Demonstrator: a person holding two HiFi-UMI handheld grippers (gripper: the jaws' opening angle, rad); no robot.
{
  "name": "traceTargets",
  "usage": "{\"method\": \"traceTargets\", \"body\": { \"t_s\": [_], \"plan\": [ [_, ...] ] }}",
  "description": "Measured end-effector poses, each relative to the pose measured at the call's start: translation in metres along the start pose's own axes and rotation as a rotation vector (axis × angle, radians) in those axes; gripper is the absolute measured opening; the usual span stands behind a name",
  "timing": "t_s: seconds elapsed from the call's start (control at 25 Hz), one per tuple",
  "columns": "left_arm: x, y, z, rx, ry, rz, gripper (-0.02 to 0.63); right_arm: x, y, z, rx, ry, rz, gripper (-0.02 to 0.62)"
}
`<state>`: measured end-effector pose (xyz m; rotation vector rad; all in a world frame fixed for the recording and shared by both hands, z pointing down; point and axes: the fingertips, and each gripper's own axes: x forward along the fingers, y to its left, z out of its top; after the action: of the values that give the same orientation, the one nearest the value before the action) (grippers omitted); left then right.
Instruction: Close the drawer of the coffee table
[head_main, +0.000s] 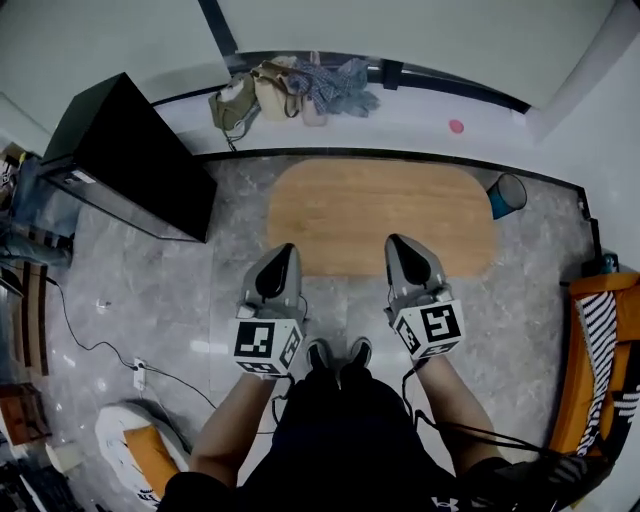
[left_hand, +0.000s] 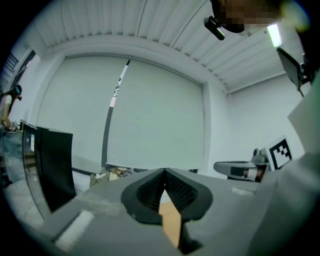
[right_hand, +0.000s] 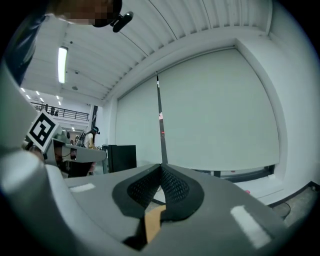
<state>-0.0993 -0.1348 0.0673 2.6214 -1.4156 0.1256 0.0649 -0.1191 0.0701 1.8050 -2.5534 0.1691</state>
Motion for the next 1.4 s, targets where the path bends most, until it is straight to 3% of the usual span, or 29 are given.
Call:
{"method": "traceTargets", "body": {
  "t_s": [0.24, 0.64, 1.4],
  "plan": [
    [-0.007, -0.013, 0.073, 0.023, -0.126, -0.022, 0.003, -0.012, 0.018, 0.079, -0.063, -0.121, 0.013, 0.002],
    [-0.018, -0.036, 0.143, 0.095, -0.250, -0.084, 0.002, -0.027, 0.026, 0.142, -0.114, -0.226, -0.014, 0.002],
    [-0.020, -0.030, 0.146, 0.101, -0.254, -0.073, 0.002, -0.035, 0.023, 0.138, -0.097, -0.220, -0.029, 0.002]
  ]
}}
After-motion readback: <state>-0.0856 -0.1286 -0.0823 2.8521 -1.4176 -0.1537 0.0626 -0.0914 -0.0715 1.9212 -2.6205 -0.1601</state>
